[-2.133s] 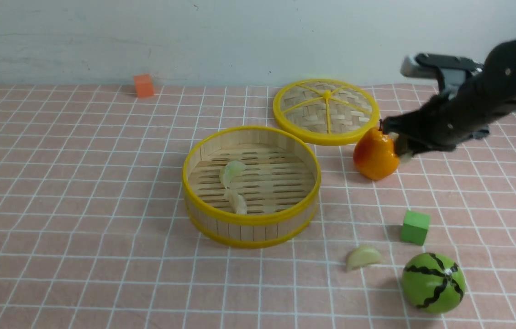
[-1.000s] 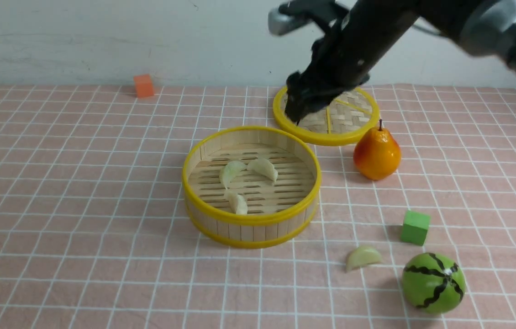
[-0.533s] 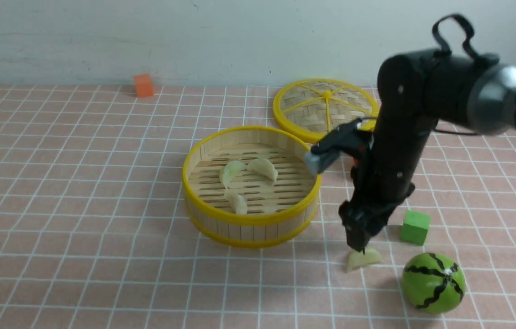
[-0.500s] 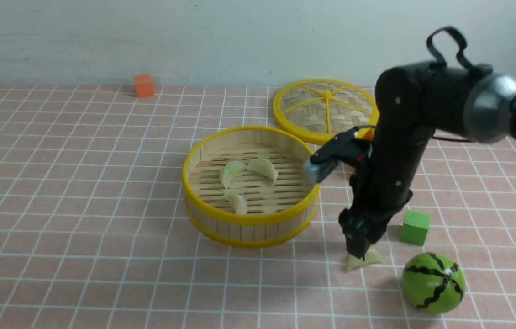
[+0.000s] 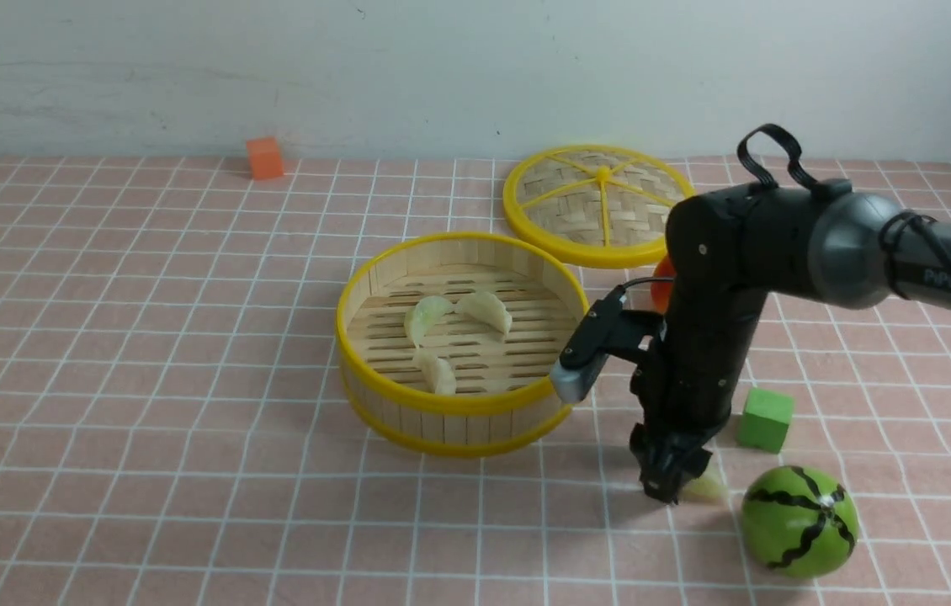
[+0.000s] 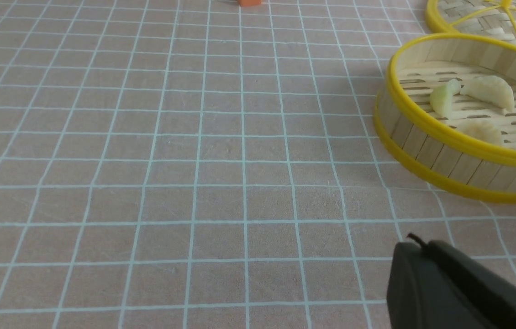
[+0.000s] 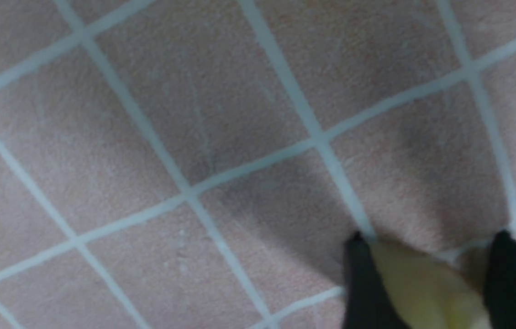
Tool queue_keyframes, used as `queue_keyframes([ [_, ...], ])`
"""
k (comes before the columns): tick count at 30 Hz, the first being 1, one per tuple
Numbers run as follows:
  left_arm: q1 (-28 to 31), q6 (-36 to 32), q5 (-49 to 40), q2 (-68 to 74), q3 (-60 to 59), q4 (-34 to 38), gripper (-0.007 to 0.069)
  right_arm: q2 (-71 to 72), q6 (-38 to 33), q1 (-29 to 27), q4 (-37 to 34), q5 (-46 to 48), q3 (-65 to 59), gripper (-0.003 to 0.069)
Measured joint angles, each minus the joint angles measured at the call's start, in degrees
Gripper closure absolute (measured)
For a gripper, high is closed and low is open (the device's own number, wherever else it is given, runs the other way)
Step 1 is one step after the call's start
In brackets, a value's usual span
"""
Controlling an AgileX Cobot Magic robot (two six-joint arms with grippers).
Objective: Put the dumplings into the steamer on the table with the pink tablecloth.
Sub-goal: 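Reach for and grasp a dumpling lying on the table beside the steamer, then place the dumpling in the bamboo steamer basket with the right gripper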
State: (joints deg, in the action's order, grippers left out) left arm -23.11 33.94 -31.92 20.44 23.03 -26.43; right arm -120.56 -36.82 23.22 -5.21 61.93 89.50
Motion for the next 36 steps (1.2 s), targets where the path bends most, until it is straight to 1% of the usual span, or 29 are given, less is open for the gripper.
queue_keyframes([
  [2,0.0,0.0,0.0,0.0,0.0,0.0,0.0638,0.0,0.0,0.1,0.0,2.6,1.3,0.0475],
  [3,0.0,0.0,0.0,0.0,0.0,0.0,0.0638,0.0,0.0,0.1,0.0,3.5,2.1,0.0510],
  [5,0.0,0.0,-0.1,0.0,0.0,0.0,0.0638,0.0,0.4,0.1,-0.2,5.7,5.0,0.0528],
  [10,0.0,0.0,-0.1,0.0,0.0,-0.1,0.0638,0.0,4.7,0.1,-0.9,7.6,12.9,0.0526],
  [11,0.0,0.0,-0.1,0.0,0.0,-0.2,0.0638,0.0,6.5,0.1,-2.1,7.8,16.8,0.0526],
  [14,0.0,0.0,-0.1,0.0,0.0,-0.2,0.0638,0.0,7.5,0.1,-4.7,7.9,20.8,0.0526],
  [15,0.0,0.0,-0.1,0.0,0.0,-0.2,0.0638,0.0,7.7,0.1,-6.2,7.7,22.1,0.0526],
  [16,0.0,0.0,-0.1,0.0,0.0,-0.2,0.0636,0.0,7.9,0.2,-9.8,5.6,23.5,0.0526],
  [18,0.0,0.0,-0.1,0.0,0.0,-0.4,0.0636,0.0,7.2,0.7,-14.3,0.5,23.9,0.0526],
  [19,0.0,0.0,0.0,0.0,0.0,-0.4,0.0636,-0.1,5.5,1.1,-16.1,-2.1,23.9,0.0526],
  [21,0.0,0.0,0.0,0.0,0.0,-0.4,0.0636,-0.9,2.4,2.0,-17.5,-6.4,24.0,0.0526],
  [23,0.0,0.0,0.0,0.0,0.0,-0.4,0.0636,-1.5,0.4,2.4,-18.1,-8.1,24.0,0.0526],
  [24,0.0,0.0,0.0,0.0,0.0,-0.4,0.0636,-3.4,-1.8,2.8,-18.3,-10.5,24.0,0.0526],
  [29,0.0,0.0,0.0,0.0,0.0,-0.5,0.0636,-7.4,-2.9,3.0,-18.3,-12.6,24.0,0.0526],
  [36,0.0,0.0,0.1,0.0,0.0,-0.5,0.0630,-10.3,-3.1,3.0,-20.7,-15.3,24.0,0.0526],
])
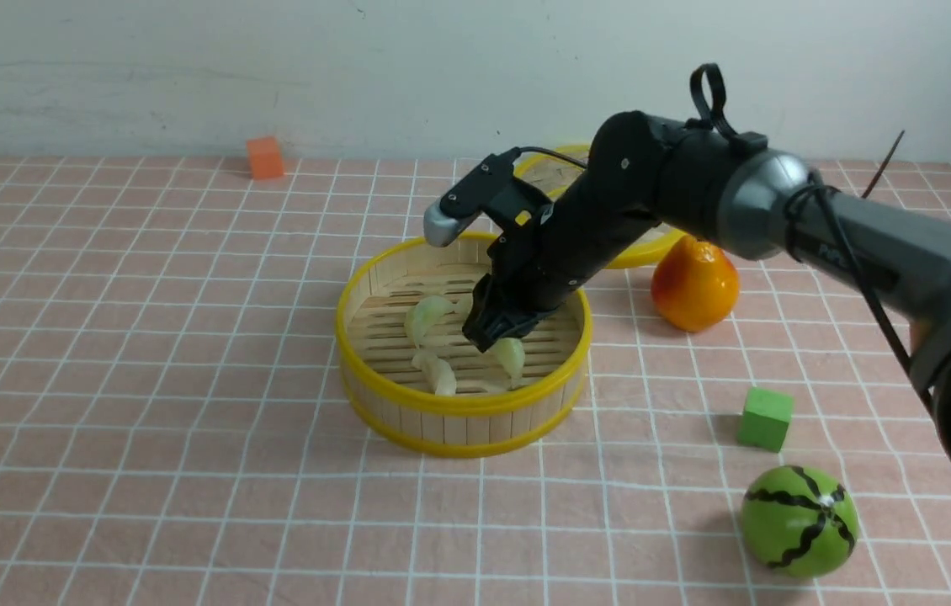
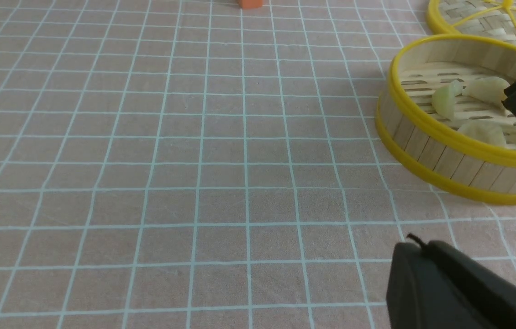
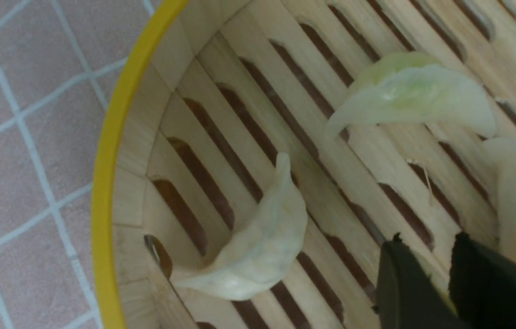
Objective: Put the dumplings into the steamer on the table with the pink tablecloth.
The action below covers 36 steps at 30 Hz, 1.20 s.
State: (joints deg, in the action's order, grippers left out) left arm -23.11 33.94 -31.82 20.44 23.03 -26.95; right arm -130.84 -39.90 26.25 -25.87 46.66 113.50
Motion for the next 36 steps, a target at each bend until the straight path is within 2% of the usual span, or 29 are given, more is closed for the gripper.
queue_keyframes([
  [3,0.0,0.0,0.0,0.0,0.0,-0.2,0.0628,-0.7,-0.1,0.0,-0.4,-1.2,0.0,0.0522],
  [6,0.0,0.0,0.0,0.0,0.0,-0.3,0.0627,-1.0,-0.1,0.0,-0.4,-1.3,0.0,0.0481],
  [9,0.0,0.0,0.0,0.0,0.0,-0.3,0.0624,-1.3,-0.1,0.0,-0.4,-1.3,0.0,0.0350],
  [10,0.0,0.0,0.0,0.0,0.0,-0.3,0.0624,-1.3,-0.1,0.0,-0.4,-1.3,0.0,0.0343],
  [11,0.0,0.0,0.0,0.0,0.0,-0.3,0.0624,-1.3,-0.1,0.0,-0.4,-1.3,0.1,0.0292],
  [14,0.0,0.0,0.1,0.0,0.0,-0.4,0.0624,-1.3,1.7,0.0,-0.4,-0.4,1.4,0.0242],
  [17,0.0,0.0,0.6,0.0,0.0,-1.0,0.0621,0.0,6.2,0.0,1.2,2.0,4.2,0.0237],
  [21,0.0,0.0,1.1,0.0,0.0,-1.6,0.0618,6.4,13.4,0.1,8.4,8.3,10.3,0.0316],
  [29,0.0,0.0,1.3,0.0,0.0,-1.7,0.0609,28.4,19.5,0.1,25.9,19.5,16.7,0.0648],
  [31,0.0,0.1,1.3,0.0,0.0,-1.7,0.0609,32.3,21.9,-0.1,30.0,21.9,16.6,0.0673],
  [36,0.0,0.3,1.3,0.0,0.0,-1.6,0.0608,44.0,31.2,-0.8,38.3,24.2,9.2,0.0674],
])
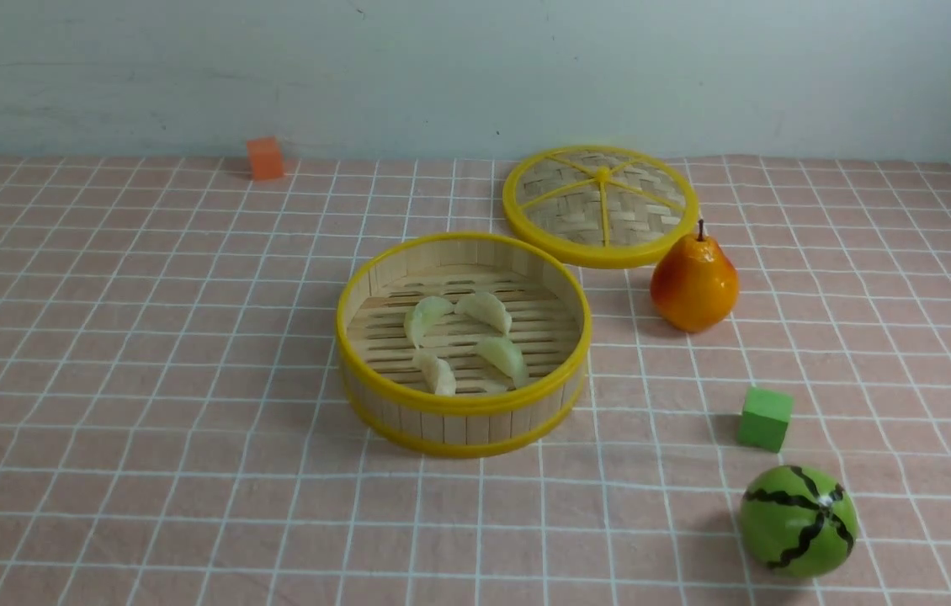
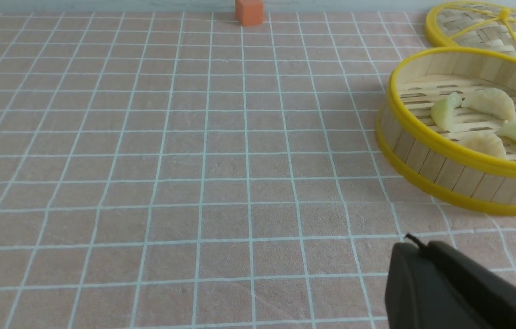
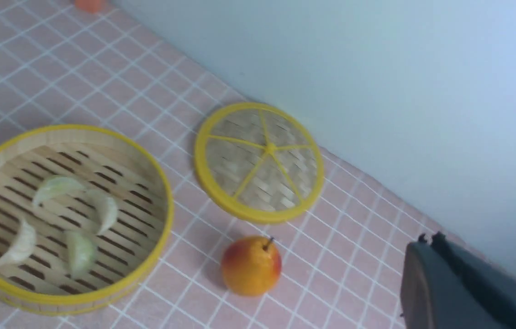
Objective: Put the dumplings into the steamer on the table with the pink tablecloth.
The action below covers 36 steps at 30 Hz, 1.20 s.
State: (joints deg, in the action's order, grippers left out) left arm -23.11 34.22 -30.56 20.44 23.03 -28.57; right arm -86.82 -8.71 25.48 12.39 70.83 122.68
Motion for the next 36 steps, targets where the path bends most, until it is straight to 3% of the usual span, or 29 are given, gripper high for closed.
queue_keyframes([
  [4,0.0,0.0,0.1,0.0,0.0,0.0,0.0606,9.8,4.1,0.0,0.0,-7.6,-15.3,0.0669],
  [12,0.0,0.0,0.1,0.0,0.0,0.0,0.0600,32.3,5.4,0.0,-0.6,-45.8,-66.7,0.0661],
  [17,0.0,0.0,0.1,0.0,0.0,0.0,0.0599,41.9,5.3,0.0,0.0,-62.5,-92.6,0.0659],
  [22,0.0,0.0,0.1,0.0,0.0,0.0,0.0595,46.5,5.3,0.0,0.2,-75.7,-109.2,0.0656],
  [29,0.0,0.2,0.1,0.0,0.0,0.0,0.0587,47.1,5.7,0.0,0.2,-86.1,-120.1,0.0650],
  [36,0.0,0.2,0.1,0.0,0.0,0.0,0.0586,47.3,5.1,0.0,-2.5,-84.5,-123.9,0.0647],
])
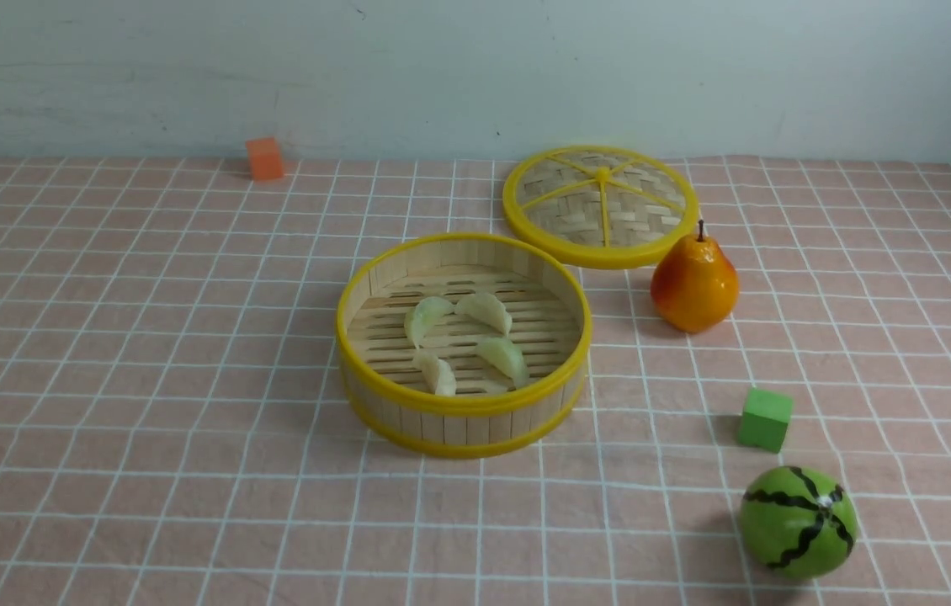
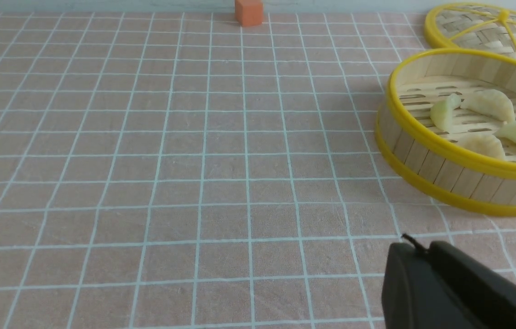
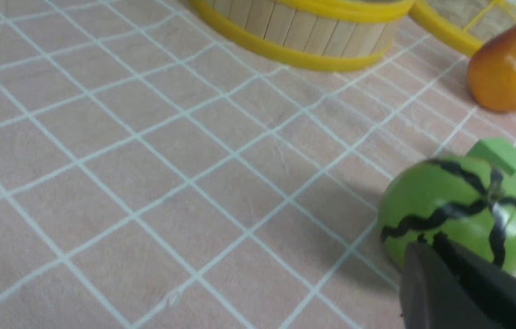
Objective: Put the dumplings into the steamer on the table with the pink tablecloth.
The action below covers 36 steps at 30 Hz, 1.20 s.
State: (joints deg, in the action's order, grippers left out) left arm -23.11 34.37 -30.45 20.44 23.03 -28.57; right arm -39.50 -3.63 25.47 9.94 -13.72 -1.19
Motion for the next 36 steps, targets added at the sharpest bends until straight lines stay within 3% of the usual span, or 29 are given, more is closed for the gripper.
queue_keyframes([
  [8,0.0,0.0,0.1,0.0,0.0,0.0,0.0578,10.0,0.3,-2.3,-9.9,10.6,-0.1,0.0645],
  [19,0.0,0.0,0.1,0.0,0.0,0.0,0.0568,39.5,0.3,-17.5,-11.1,34.5,0.1,0.0634],
  [25,0.0,0.0,0.1,-0.1,0.0,0.0,0.0568,40.1,0.3,-21.2,-10.7,35.9,0.3,0.0627],
  [36,0.0,0.0,0.1,-0.1,0.0,0.0,0.0568,40.1,0.3,-21.3,-10.7,36.0,0.4,0.0609],
])
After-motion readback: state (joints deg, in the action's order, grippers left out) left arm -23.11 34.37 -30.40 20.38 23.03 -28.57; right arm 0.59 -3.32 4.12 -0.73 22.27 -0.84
